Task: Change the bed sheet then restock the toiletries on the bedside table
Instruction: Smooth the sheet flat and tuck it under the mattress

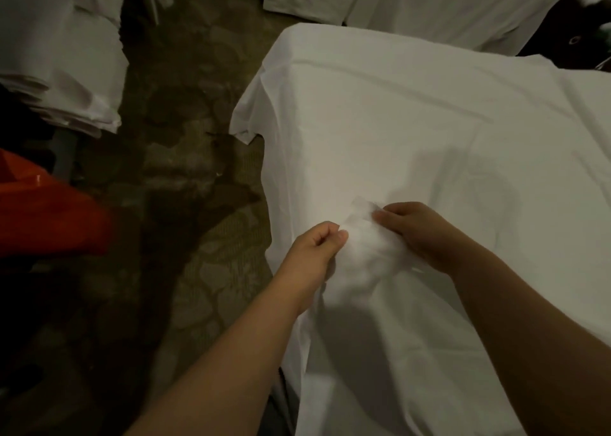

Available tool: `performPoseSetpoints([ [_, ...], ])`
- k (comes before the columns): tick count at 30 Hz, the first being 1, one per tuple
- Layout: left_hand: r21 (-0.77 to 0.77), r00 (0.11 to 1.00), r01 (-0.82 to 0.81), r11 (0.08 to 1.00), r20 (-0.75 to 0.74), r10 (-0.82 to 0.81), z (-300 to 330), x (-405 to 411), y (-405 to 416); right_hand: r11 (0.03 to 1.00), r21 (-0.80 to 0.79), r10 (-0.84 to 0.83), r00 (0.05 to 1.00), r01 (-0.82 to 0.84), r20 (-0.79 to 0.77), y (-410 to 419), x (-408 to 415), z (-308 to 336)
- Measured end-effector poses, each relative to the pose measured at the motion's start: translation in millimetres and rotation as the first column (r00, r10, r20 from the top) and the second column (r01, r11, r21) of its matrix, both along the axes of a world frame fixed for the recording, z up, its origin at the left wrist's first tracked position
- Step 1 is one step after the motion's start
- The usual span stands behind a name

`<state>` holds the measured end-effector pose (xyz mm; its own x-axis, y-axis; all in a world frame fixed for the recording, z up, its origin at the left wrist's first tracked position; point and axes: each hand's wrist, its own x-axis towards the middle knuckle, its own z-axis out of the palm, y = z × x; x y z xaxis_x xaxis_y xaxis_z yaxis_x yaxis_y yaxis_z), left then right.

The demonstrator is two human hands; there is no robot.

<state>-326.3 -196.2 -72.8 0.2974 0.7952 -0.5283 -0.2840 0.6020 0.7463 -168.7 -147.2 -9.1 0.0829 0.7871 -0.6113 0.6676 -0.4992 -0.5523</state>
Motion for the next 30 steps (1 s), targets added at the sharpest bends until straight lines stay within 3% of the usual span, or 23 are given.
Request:
performPoseSetpoints([
  [10, -0.014, 0.965, -0.133, 0.991, -0.230, 0.126, -28, 23, 34, 0.927, -0.051, 0.374, 0.923, -0.371, 0.093, 43, 15, -37],
  [13, 0.009, 0.946, -0.173, 0.985, -0.276, 0.169, -35, 28, 46, 0.876, -0.160, 0.474, 0.873, -0.454, 0.117, 42, 27, -58],
  [20, 0.049, 0.886, -0.324, 0.945, -0.333, 0.322, -44, 35, 86, 0.924, -0.147, 0.371, 0.920, -0.352, 0.129, 65, 50, -74],
  [24, 0.067, 0.887, -0.343, 0.937, -0.305, 0.346, -44, 26, 116, 0.991, -0.039, 0.133, 0.979, -0.129, 0.155, 79, 55, -72],
  [27, 0.072, 0.878, -0.398, 0.915, -0.259, 0.402, -44, 14, 151, 0.976, 0.108, 0.167, 0.972, -0.186, 0.167, 126, 37, -57],
  [30, 0.084, 0.844, -0.454, 0.887, -0.277, 0.459, -50, -6, 200, 0.940, 0.157, 0.271, 0.943, -0.302, 0.193, 189, 10, -43],
])
